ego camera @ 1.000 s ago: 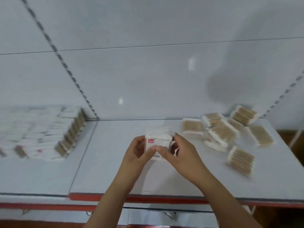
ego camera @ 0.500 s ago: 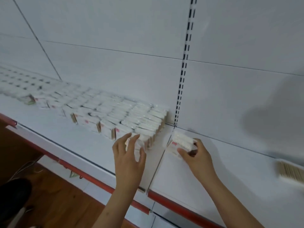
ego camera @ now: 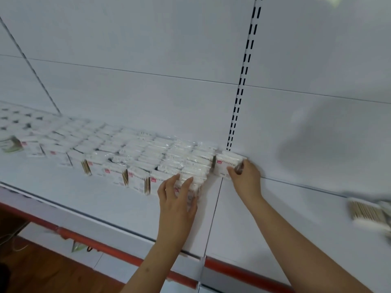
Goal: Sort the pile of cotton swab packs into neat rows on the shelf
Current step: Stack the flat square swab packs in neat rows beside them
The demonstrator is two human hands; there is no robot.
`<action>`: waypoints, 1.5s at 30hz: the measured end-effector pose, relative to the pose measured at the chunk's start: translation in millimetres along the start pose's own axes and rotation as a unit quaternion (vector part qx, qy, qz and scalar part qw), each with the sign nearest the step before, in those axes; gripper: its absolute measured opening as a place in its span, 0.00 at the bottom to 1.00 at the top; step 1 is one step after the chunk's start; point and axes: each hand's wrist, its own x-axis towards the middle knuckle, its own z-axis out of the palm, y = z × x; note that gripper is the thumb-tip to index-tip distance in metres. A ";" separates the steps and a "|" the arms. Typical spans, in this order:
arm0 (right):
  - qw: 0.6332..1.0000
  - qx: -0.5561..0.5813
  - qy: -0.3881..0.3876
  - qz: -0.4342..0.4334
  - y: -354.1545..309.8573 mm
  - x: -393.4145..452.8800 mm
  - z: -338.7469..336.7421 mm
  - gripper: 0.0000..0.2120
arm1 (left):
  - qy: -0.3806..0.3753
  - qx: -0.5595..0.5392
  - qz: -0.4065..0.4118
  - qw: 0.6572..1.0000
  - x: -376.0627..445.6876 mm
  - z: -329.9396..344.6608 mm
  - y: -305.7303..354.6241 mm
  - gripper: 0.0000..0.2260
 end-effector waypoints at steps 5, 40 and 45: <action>0.998 -0.007 -0.065 -0.012 -5.3 5.9 1.3 0.11 | -0.015 0.006 0.002 1.000 3.1 -2.5 -3.0 0.27; 0.939 -0.318 0.107 -0.078 200.8 -80.9 -255.1 0.12 | -0.349 -0.204 0.138 0.904 -15.0 169.0 242.7 0.25; 0.975 -0.172 0.119 -0.080 189.1 -91.0 -274.8 0.08 | -0.381 -0.236 0.154 0.880 -12.8 182.0 257.3 0.36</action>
